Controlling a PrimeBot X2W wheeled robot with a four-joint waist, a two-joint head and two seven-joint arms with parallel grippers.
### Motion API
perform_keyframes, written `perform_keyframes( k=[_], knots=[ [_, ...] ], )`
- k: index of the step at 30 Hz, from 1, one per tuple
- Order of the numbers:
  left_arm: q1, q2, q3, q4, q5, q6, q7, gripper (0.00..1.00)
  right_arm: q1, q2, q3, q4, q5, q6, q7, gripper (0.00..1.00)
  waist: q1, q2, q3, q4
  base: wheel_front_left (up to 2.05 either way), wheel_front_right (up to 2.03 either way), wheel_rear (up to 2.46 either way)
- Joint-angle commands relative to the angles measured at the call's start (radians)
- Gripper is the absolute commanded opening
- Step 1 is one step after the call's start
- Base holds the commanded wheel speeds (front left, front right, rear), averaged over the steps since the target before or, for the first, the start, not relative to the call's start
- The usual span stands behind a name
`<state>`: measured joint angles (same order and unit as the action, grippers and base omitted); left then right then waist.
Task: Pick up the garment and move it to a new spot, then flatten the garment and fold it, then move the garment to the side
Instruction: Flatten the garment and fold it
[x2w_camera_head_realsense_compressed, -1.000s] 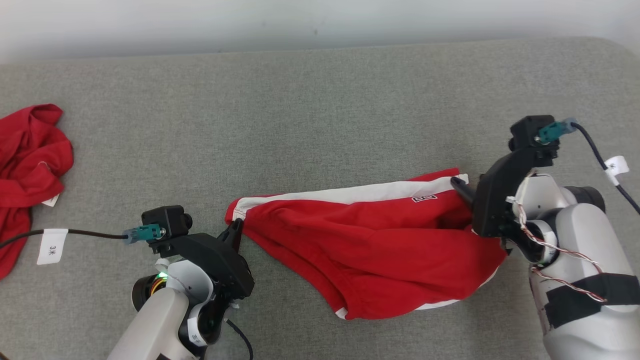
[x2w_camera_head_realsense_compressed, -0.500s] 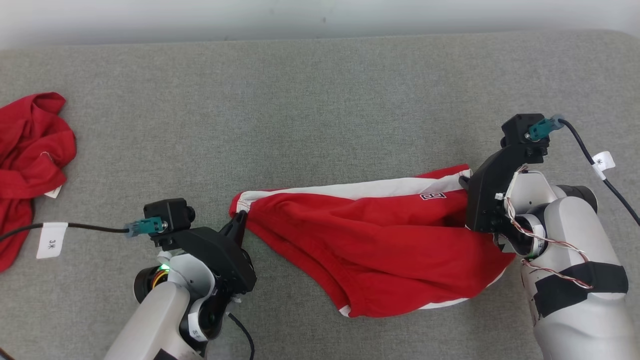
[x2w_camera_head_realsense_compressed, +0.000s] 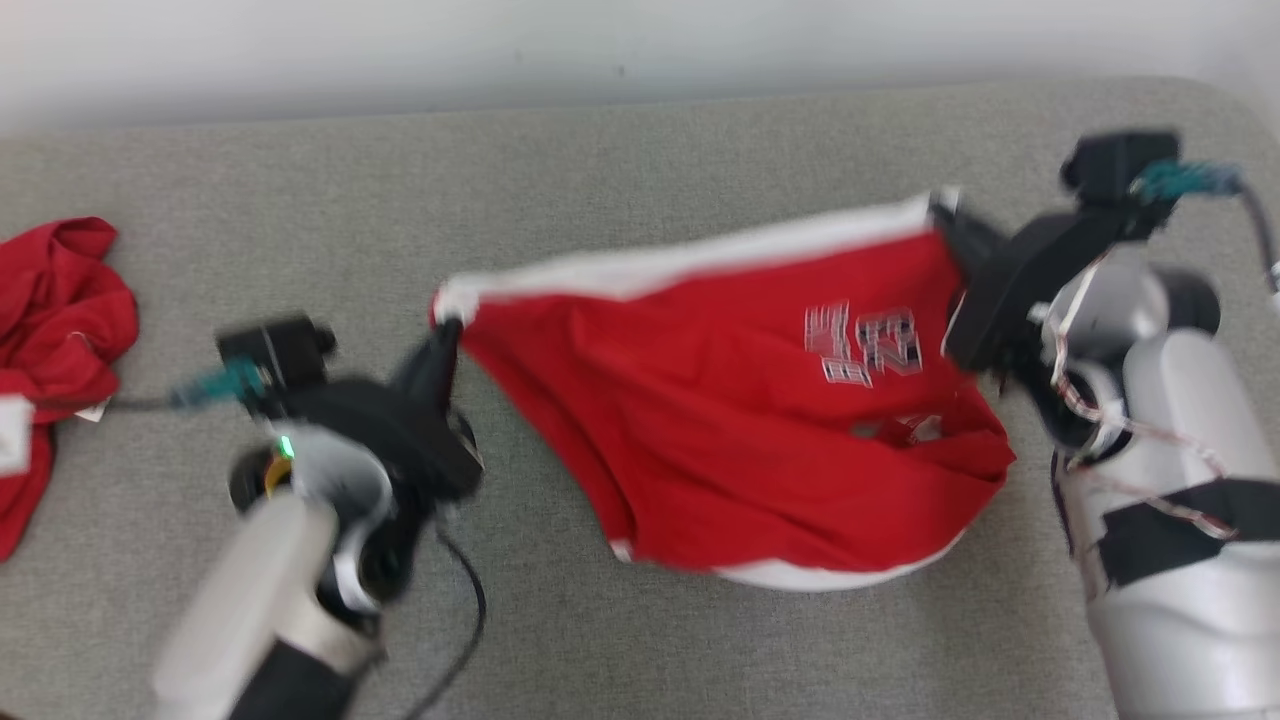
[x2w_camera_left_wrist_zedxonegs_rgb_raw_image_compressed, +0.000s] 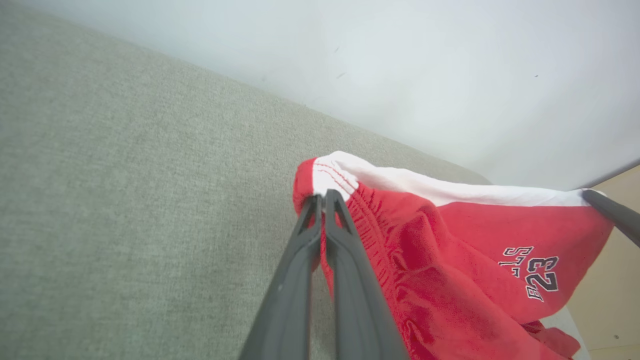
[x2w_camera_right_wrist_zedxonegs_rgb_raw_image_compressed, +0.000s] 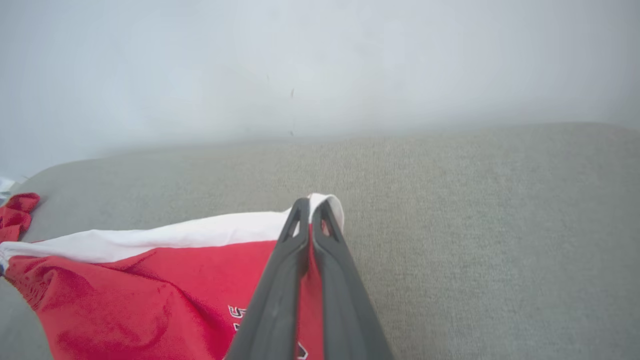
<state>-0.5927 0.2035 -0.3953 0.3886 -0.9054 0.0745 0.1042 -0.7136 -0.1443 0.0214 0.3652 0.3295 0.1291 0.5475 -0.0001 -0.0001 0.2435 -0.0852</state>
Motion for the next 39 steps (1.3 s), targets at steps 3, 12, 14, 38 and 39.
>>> perform_keyframes(
  k=[3,12,14,38,39],
  knots=[
    [-0.094,0.028,0.022,-0.038,-0.012,-0.024,0.031,0.0,-0.07,-0.017,0.019,-0.019,0.037,0.003,-0.096,0.0,0.0001,0.0001,0.039,-0.015,0.0,0.0,0.0],
    [-0.502,0.125,0.095,-0.099,0.007,-0.151,0.022,0.0,-0.449,-0.087,0.11,0.11,-0.011,0.003,-0.411,0.0,0.0001,0.0001,0.161,-0.074,0.0,0.0,0.0],
    [-0.569,0.131,0.106,-0.112,0.027,-0.165,-0.024,0.0,-0.514,-0.101,0.11,0.148,-0.042,0.003,-0.49,0.0,0.0001,0.0001,0.164,-0.078,0.0,0.0,0.0],
    [0.082,0.188,-0.216,-0.173,0.027,-0.205,-0.341,0.0,-0.04,-0.363,0.44,0.096,0.218,0.002,-0.482,0.0,0.0001,0.0001,0.006,-0.031,0.0,0.0,0.0],
    [0.138,0.221,-0.262,-0.174,0.063,-0.205,-0.334,0.0,0.051,-0.393,0.434,0.038,0.262,0.002,-0.433,0.0,0.0001,0.0001,-0.029,-0.029,0.0,0.0,0.0]
  ],
)
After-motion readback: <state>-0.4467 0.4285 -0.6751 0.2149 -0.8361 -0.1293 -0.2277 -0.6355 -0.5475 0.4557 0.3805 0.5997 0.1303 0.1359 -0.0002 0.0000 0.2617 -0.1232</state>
